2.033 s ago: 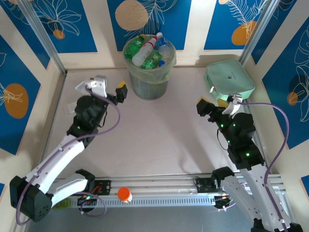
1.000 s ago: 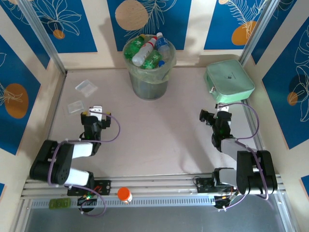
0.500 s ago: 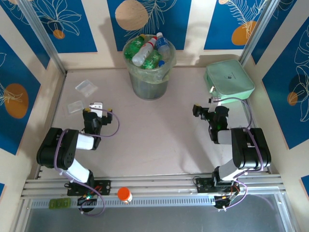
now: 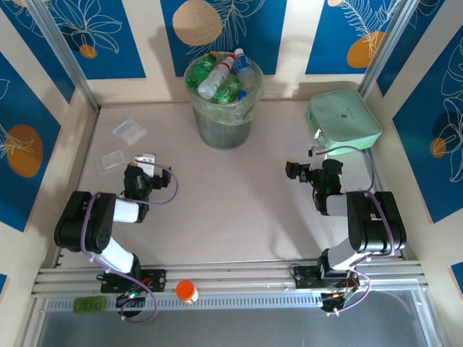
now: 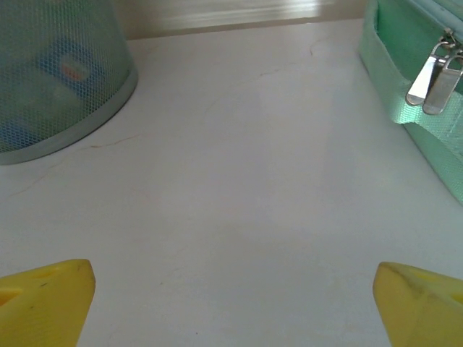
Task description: Put the plastic bottles in the bin
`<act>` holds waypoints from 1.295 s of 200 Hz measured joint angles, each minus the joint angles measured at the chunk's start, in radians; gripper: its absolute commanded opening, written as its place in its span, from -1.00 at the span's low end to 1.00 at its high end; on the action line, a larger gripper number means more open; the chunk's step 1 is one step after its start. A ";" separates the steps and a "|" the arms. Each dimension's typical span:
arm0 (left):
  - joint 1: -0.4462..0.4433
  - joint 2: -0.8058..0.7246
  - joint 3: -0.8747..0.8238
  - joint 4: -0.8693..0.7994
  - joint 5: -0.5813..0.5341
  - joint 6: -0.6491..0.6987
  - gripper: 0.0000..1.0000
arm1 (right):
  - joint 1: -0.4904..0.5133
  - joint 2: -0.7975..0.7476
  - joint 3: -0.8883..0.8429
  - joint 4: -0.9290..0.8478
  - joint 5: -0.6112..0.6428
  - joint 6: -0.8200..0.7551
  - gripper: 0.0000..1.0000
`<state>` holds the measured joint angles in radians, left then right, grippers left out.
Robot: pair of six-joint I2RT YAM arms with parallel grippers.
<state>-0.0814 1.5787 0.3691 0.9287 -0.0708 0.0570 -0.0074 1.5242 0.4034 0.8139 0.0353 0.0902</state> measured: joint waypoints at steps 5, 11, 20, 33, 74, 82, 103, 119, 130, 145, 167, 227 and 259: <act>0.000 0.000 0.000 -0.002 0.000 0.000 0.99 | 0.001 0.000 0.000 -0.001 0.004 0.000 0.98; 0.001 0.000 0.000 -0.003 0.000 0.000 0.99 | 0.001 0.000 0.000 -0.001 0.010 0.001 0.98; 0.001 0.000 0.000 -0.006 0.000 0.000 0.99 | 0.002 0.000 0.000 -0.001 0.018 0.003 0.98; 0.001 0.000 0.000 -0.005 0.000 0.000 0.99 | 0.002 0.000 0.000 -0.001 0.024 0.003 0.98; 0.001 0.000 0.000 -0.005 0.000 0.000 0.99 | 0.002 0.000 0.000 -0.003 0.037 0.003 0.98; 0.001 0.000 0.000 -0.005 0.000 0.000 0.99 | 0.002 0.000 0.000 -0.005 0.037 0.004 0.98; 0.001 0.000 0.000 -0.005 0.000 0.000 0.99 | 0.002 0.000 0.000 -0.008 0.037 0.003 0.98; 0.001 0.000 0.000 -0.005 0.000 0.000 0.99 | 0.002 0.000 0.000 -0.009 0.037 0.003 0.98; 0.001 0.000 0.000 -0.005 0.000 0.000 0.99 | 0.002 0.000 0.000 -0.010 0.037 0.003 0.98; 0.001 0.000 0.000 -0.005 0.000 0.000 0.99 | 0.002 0.000 0.000 -0.012 0.037 0.003 0.98; 0.001 0.000 0.000 -0.005 0.000 0.000 0.99 | 0.002 0.000 0.000 -0.015 0.037 0.003 0.98; 0.001 0.000 0.000 -0.005 0.000 0.000 0.99 | 0.002 0.000 0.000 -0.015 0.037 0.003 0.98; 0.001 0.000 0.000 -0.006 0.000 0.000 0.99 | 0.002 0.000 0.000 -0.015 0.037 0.003 0.98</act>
<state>-0.0807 1.5787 0.3695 0.9230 -0.0708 0.0574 -0.0059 1.5242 0.4038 0.7986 0.0727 0.0937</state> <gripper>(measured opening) 0.994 0.990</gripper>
